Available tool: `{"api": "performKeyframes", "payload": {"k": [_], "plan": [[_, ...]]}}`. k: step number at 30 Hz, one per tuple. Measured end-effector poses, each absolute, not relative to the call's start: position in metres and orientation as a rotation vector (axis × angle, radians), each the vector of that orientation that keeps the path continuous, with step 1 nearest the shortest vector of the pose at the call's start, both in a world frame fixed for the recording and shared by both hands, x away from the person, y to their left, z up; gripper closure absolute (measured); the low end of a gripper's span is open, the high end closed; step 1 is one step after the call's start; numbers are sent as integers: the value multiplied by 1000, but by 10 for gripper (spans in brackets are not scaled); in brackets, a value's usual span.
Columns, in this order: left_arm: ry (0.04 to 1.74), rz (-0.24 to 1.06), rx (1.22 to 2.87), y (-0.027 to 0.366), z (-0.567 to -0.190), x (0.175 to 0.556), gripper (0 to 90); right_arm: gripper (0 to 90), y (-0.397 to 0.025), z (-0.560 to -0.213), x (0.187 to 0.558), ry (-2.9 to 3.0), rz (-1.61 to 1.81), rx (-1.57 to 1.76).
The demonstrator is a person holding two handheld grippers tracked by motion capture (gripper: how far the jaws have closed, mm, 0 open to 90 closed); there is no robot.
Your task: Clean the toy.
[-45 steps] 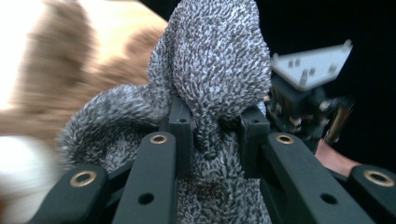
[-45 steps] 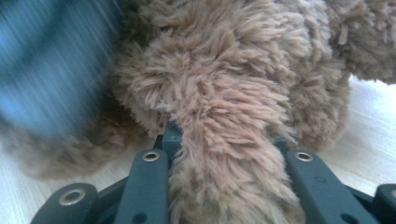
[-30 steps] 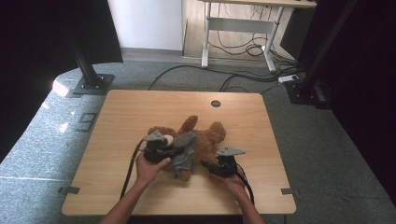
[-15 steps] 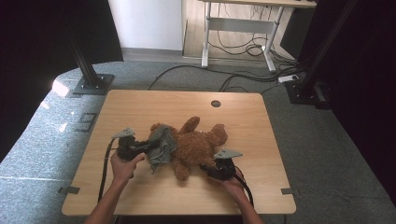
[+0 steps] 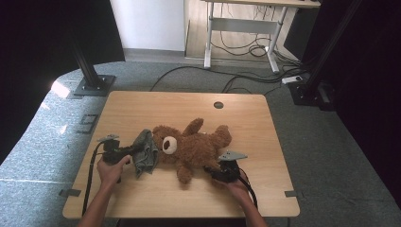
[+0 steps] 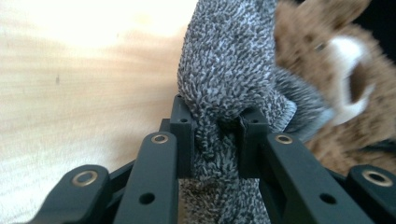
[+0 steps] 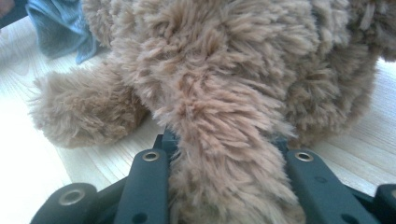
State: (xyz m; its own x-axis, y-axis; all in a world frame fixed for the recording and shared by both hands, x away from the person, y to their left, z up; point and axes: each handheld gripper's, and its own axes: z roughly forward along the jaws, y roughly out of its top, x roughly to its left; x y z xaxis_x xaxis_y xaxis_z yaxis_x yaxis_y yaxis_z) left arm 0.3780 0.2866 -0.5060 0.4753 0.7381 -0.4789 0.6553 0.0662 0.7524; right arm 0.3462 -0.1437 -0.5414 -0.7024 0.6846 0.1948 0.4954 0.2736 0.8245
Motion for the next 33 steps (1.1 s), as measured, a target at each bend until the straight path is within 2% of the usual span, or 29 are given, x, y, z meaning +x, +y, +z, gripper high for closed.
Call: {"api": "performKeyframes", "payload": {"k": [5, 10, 18, 22, 27, 30, 33], "plan": [[1111, 122, 1602, 274, -473, 370, 727, 647, -144, -541, 347, 2340, 1400, 1095], [1017, 117, 1628, 243, -448, 379, 726, 647, -144, -541, 347, 2343, 1396, 1090], [1010, 62, 1696, 192, -447, 413, 721, 649, -143, -542, 346, 2349, 1391, 1089], [1035, 81, 1778, 174, -451, 423, 721, 650, -143, -542, 346, 2352, 1393, 1086], [1097, 61, 1866, 173, -455, 434, 723, 651, -141, -543, 346, 2359, 1386, 1074], [1126, 37, 1843, 181, -457, 435, 725, 654, -141, -543, 345, 2361, 1381, 1078], [1170, 97, 1804, 197, -457, 434, 727, 657, -141, -544, 344, 2367, 1374, 1074]]}}
